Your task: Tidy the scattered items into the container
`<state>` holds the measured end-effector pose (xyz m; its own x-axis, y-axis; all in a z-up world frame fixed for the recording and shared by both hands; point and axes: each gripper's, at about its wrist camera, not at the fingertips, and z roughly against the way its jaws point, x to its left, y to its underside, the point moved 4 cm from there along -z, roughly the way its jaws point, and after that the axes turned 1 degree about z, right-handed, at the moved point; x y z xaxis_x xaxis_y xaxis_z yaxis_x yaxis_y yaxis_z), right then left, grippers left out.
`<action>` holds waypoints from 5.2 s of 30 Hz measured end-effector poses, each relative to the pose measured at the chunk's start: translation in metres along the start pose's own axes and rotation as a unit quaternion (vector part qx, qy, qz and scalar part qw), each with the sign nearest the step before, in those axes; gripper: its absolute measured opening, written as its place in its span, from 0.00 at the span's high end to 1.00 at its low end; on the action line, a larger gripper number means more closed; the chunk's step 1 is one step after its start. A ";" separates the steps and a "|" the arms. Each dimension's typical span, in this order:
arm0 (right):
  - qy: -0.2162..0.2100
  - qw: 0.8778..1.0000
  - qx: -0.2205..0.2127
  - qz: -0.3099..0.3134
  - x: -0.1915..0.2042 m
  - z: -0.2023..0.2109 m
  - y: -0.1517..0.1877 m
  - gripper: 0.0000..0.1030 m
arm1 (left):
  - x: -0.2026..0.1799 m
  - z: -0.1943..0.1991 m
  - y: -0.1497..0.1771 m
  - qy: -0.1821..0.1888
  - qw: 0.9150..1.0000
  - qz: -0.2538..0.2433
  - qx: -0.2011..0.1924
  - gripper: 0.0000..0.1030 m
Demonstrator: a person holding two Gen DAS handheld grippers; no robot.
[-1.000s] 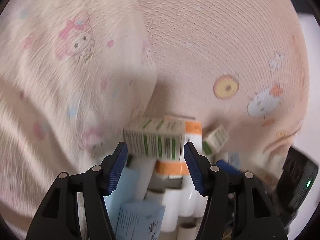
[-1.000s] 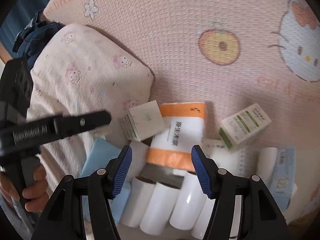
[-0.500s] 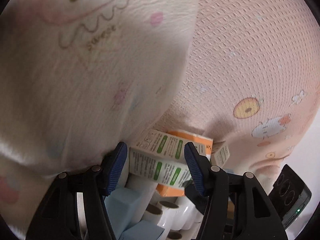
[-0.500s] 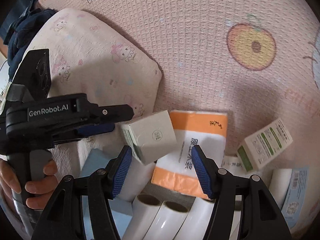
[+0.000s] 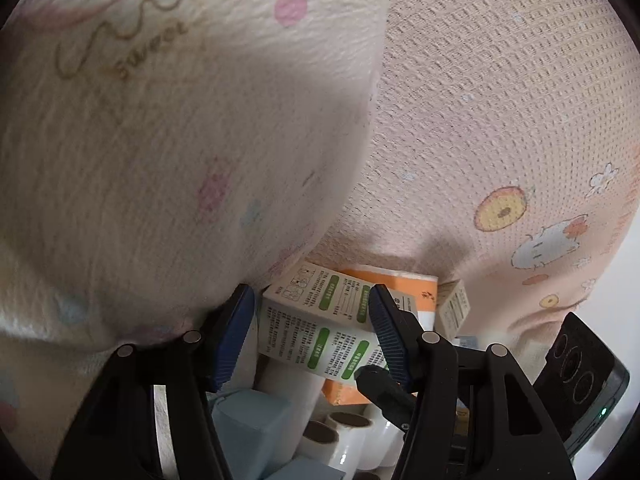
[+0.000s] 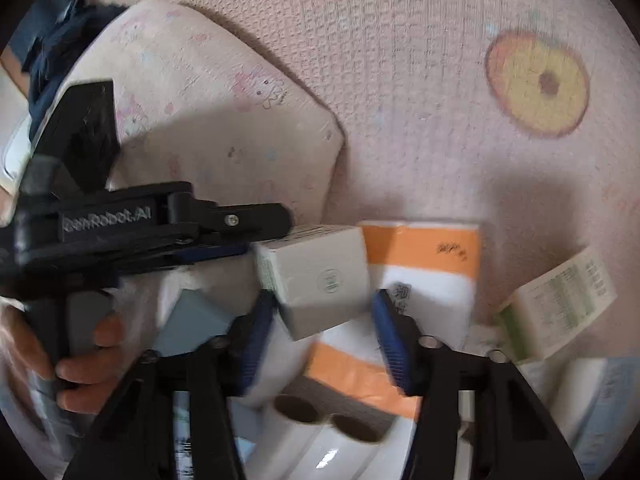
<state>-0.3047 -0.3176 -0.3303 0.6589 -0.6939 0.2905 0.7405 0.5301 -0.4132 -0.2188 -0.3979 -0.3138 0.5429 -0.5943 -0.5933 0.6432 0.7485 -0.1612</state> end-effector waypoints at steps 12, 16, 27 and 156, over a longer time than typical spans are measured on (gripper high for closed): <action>-0.018 0.999 -0.032 -0.021 -0.003 0.027 0.012 0.58 | -0.010 0.018 0.013 0.050 0.999 0.007 -0.003 0.39; -0.025 0.998 -0.050 -0.041 -0.010 0.052 0.024 0.59 | -0.025 0.026 0.027 0.079 0.997 0.003 0.000 0.39; -0.025 0.988 -0.079 -0.127 -0.036 0.117 0.080 0.59 | -0.080 0.028 0.091 0.114 0.992 -0.046 0.027 0.39; 0.056 0.967 -0.119 -0.217 -0.110 0.222 0.299 0.60 | -0.183 -0.010 0.325 0.039 0.941 -0.322 0.102 0.61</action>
<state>-0.1257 0.0252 -0.2946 0.2642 -0.8812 0.3919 0.8839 0.0587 -0.4640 -0.1146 -0.0429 -0.2657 -0.0298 -0.8760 -0.4815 0.9193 0.1651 -0.3572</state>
